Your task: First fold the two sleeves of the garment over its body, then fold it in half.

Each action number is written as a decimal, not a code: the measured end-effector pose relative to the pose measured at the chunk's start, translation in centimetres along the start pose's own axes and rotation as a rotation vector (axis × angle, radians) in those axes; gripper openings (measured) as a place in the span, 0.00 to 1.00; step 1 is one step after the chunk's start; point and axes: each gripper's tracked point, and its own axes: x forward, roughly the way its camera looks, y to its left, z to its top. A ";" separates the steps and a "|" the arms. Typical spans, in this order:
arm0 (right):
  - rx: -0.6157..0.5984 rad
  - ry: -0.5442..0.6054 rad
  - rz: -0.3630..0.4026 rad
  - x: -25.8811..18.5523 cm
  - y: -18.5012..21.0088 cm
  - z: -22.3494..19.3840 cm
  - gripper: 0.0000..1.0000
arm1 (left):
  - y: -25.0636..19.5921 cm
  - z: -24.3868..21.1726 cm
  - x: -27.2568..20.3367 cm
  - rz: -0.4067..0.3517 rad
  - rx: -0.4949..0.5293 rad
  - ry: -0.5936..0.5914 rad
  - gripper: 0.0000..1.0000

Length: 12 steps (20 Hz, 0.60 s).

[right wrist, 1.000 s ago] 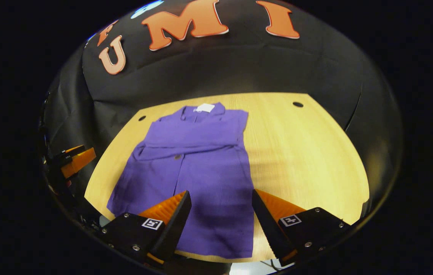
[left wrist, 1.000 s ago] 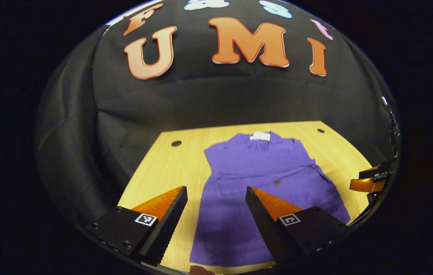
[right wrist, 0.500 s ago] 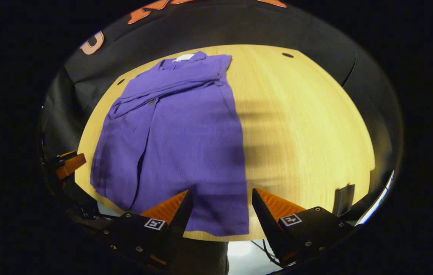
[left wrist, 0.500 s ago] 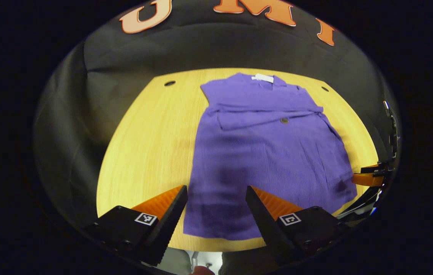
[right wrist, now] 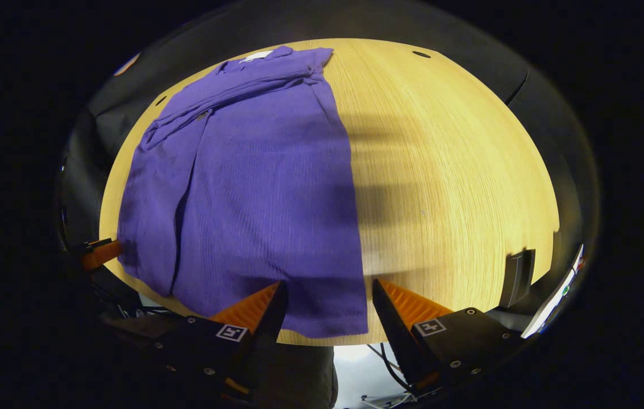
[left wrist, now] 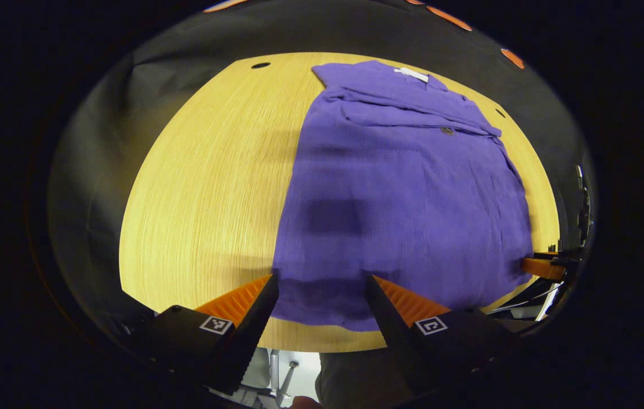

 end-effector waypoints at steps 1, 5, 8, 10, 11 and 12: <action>-0.005 0.009 -0.001 -0.1 0.0 -0.2 0.90 | -0.2 -0.3 0.3 -0.015 -0.010 0.019 1.00; -0.028 0.047 -0.007 0.0 0.0 -0.7 0.82 | 2.6 -2.3 -0.3 0.018 -0.003 0.067 0.99; -0.038 0.064 -0.011 0.1 0.0 -0.9 0.75 | 3.1 -2.5 0.1 0.017 0.038 0.086 1.00; -0.048 0.088 -0.011 0.1 0.1 -1.3 0.59 | 2.8 -2.4 0.3 0.007 0.059 0.113 1.00; -0.050 0.091 -0.010 0.1 0.1 -1.6 0.65 | 2.7 -2.2 0.4 0.000 0.077 0.119 1.00; -0.051 0.091 -0.013 0.1 0.2 -1.6 0.57 | 3.1 -2.3 0.1 -0.010 0.106 0.121 1.00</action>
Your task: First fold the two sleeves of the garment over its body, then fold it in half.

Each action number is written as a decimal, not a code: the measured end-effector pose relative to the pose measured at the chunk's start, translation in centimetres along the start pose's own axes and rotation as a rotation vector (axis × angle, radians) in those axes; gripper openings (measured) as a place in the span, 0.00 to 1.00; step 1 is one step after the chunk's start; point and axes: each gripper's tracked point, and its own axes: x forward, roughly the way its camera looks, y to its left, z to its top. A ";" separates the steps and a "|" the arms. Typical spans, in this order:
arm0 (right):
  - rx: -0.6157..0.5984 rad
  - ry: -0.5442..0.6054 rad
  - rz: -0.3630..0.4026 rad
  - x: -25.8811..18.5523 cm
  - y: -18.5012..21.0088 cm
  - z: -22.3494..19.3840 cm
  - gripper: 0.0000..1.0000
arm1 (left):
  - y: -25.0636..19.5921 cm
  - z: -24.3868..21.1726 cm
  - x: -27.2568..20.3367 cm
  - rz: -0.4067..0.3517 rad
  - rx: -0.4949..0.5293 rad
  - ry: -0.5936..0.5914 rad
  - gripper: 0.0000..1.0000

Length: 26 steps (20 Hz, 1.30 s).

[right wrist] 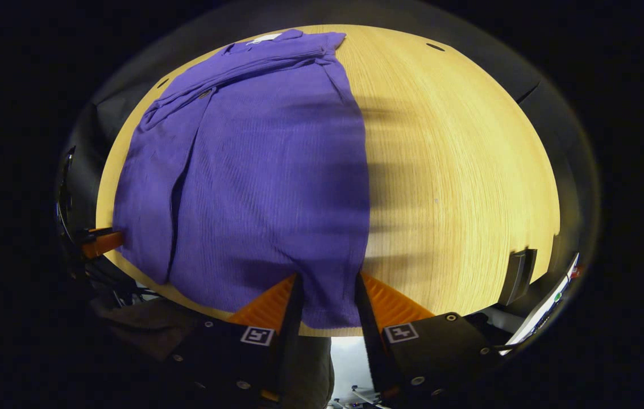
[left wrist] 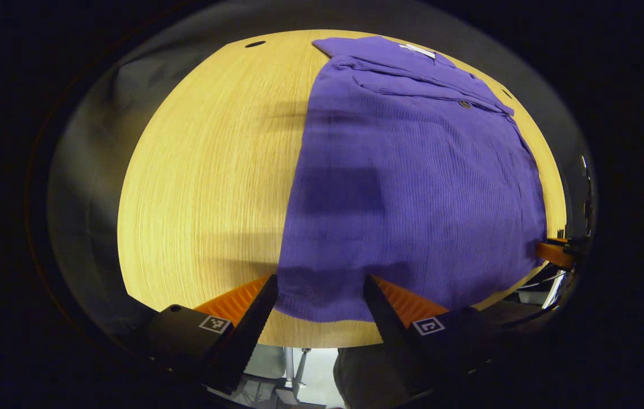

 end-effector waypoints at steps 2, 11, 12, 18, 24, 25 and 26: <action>-0.013 -0.004 0.020 0.0 0.7 0.1 0.41 | 0.1 0.2 0.1 -0.025 -0.030 0.014 0.67; 0.089 -0.011 0.108 -1.2 1.7 0.8 0.03 | -3.3 1.4 -1.1 -0.116 -0.111 0.104 0.11; 0.107 -0.020 0.122 -2.0 1.7 1.2 0.03 | -3.8 2.0 -1.7 -0.124 -0.117 0.100 0.11; 0.122 -0.093 0.192 -7.0 2.3 6.2 0.02 | -4.7 6.8 -6.8 -0.169 -0.025 0.005 0.11; 0.102 0.041 0.107 -3.8 0.5 1.9 0.06 | -4.8 8.4 -6.2 -0.153 0.020 -0.005 0.11; 0.105 0.063 0.108 -3.2 0.4 1.1 0.10 | -4.6 8.5 -6.2 -0.149 0.015 -0.003 0.11; 0.105 0.067 0.103 -2.5 0.5 0.9 0.11 | -4.6 8.6 -6.1 -0.148 0.014 -0.004 0.11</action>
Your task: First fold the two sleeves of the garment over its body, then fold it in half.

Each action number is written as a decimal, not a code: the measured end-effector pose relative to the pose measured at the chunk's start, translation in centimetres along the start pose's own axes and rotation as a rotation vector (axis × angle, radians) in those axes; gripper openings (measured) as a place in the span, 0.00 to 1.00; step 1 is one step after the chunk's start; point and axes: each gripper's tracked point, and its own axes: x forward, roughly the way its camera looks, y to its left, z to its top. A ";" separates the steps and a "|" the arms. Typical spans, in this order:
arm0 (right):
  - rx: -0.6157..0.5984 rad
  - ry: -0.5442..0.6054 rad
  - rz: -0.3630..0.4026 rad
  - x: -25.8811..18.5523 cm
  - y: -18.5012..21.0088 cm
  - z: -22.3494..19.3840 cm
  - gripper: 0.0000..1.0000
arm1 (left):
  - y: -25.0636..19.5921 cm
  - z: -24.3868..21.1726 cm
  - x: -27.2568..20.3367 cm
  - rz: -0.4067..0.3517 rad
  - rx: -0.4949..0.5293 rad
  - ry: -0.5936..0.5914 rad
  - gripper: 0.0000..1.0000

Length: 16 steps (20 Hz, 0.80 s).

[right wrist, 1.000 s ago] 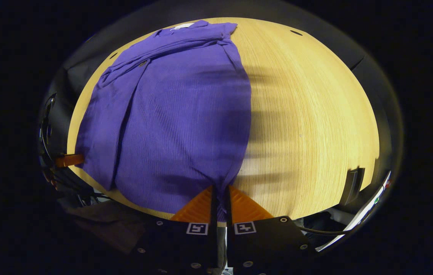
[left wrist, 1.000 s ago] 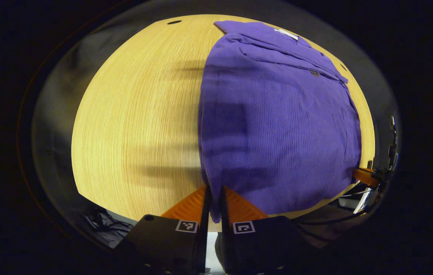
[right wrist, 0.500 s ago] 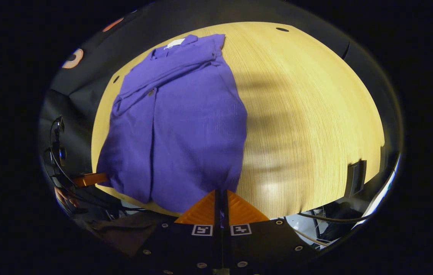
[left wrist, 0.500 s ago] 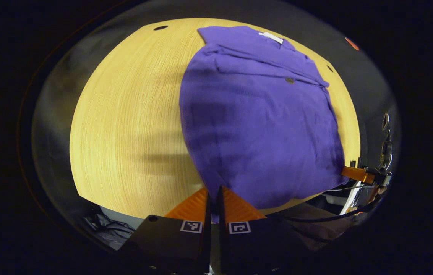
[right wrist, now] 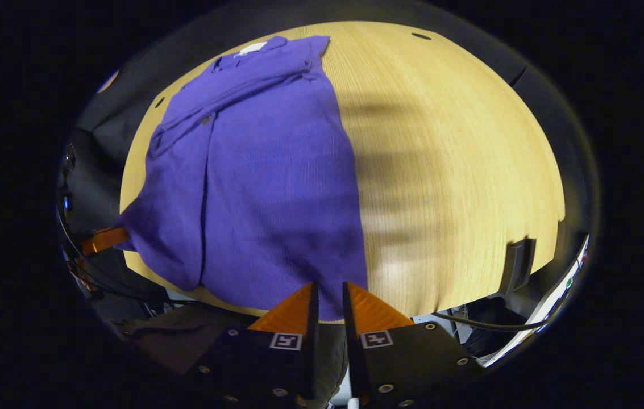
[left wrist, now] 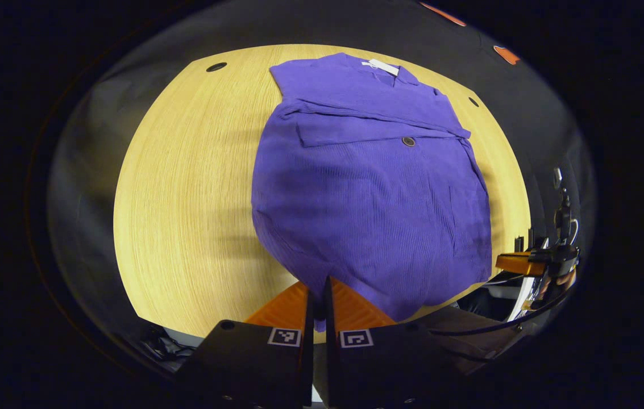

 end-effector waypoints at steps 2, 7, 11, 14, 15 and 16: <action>0.008 -0.016 -0.003 0.8 -0.3 0.3 0.58 | 0.2 0.1 -0.1 0.007 0.005 0.000 0.11; -0.019 0.003 -0.065 2.3 -1.1 -0.2 0.98 | 0.3 -0.1 -0.1 0.011 -0.003 0.008 0.11; -0.090 0.021 -0.150 2.6 -1.4 0.1 0.97 | 0.6 -0.2 0.2 0.012 -0.028 0.018 0.11; -0.126 0.038 -0.122 2.8 0.5 -0.1 0.53 | 0.7 -0.4 0.2 0.009 -0.035 0.021 0.11; -0.105 0.038 -0.102 2.9 0.9 0.0 0.32 | 0.8 -0.4 0.2 0.007 -0.035 0.020 0.11; -0.053 0.028 -0.083 2.9 1.1 0.2 0.11 | 0.7 -0.5 0.2 0.004 -0.036 0.020 0.11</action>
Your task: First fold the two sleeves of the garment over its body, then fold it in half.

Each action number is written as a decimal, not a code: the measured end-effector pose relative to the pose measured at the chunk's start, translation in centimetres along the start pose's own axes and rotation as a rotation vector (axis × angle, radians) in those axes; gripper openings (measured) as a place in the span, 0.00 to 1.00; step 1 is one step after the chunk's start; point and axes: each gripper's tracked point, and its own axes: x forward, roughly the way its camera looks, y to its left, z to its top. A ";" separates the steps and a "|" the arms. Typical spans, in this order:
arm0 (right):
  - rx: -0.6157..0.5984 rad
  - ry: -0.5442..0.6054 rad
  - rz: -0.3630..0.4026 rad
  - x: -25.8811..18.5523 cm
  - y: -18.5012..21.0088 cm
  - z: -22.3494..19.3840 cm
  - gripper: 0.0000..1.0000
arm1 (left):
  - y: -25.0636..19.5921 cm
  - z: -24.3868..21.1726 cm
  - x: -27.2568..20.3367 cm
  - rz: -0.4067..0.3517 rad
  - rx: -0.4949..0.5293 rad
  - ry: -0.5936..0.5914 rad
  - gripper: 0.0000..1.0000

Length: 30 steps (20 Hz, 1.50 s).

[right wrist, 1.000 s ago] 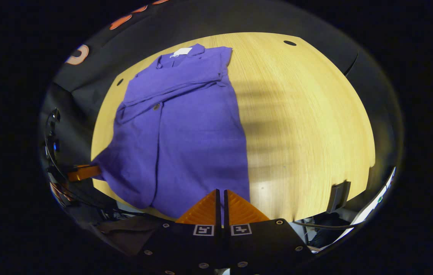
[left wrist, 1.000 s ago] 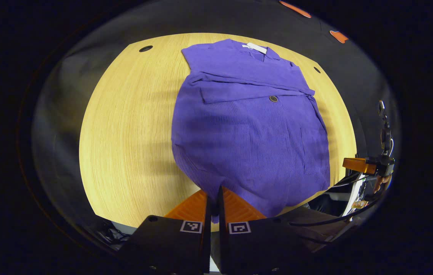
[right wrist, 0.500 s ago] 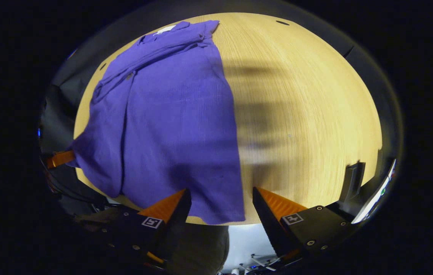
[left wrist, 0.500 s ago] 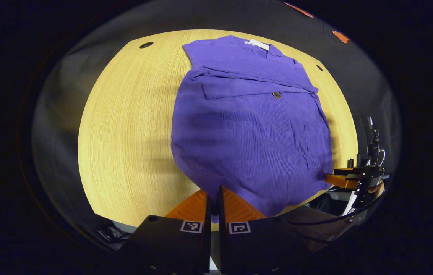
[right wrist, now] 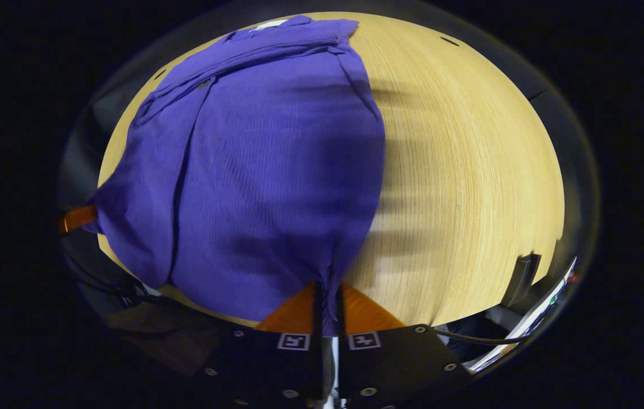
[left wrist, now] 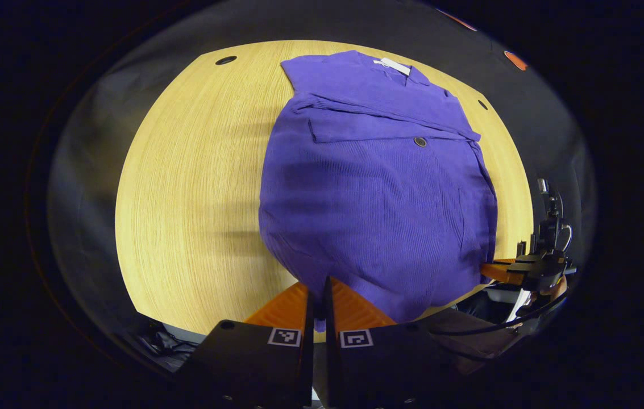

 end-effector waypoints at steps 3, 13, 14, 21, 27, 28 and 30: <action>0.068 0.008 0.081 -0.5 0.2 0.2 0.04 | 0.3 -0.1 -0.2 -0.001 0.000 -0.003 0.11; 0.111 -0.154 0.243 -9.2 1.4 7.7 0.03 | -0.4 3.5 -2.8 -0.032 0.031 -0.069 0.11; 0.110 -0.179 0.251 -10.1 1.6 9.0 0.03 | -0.5 4.5 -3.4 -0.033 0.035 -0.084 0.11; 0.074 -0.289 0.216 -15.4 2.5 15.3 0.03 | -0.6 11.5 -6.4 -0.055 0.146 -0.170 0.11; 0.104 -0.316 0.159 -17.5 2.7 18.3 0.03 | 0.1 17.0 -7.6 -0.061 0.264 -0.164 0.11; 0.116 -0.320 0.156 -17.7 2.7 18.9 0.03 | 0.0 17.9 -7.6 -0.065 0.275 -0.164 0.11; 0.120 -0.310 0.166 -17.8 2.7 20.5 0.03 | 0.0 20.1 -7.3 -0.051 0.300 -0.161 0.11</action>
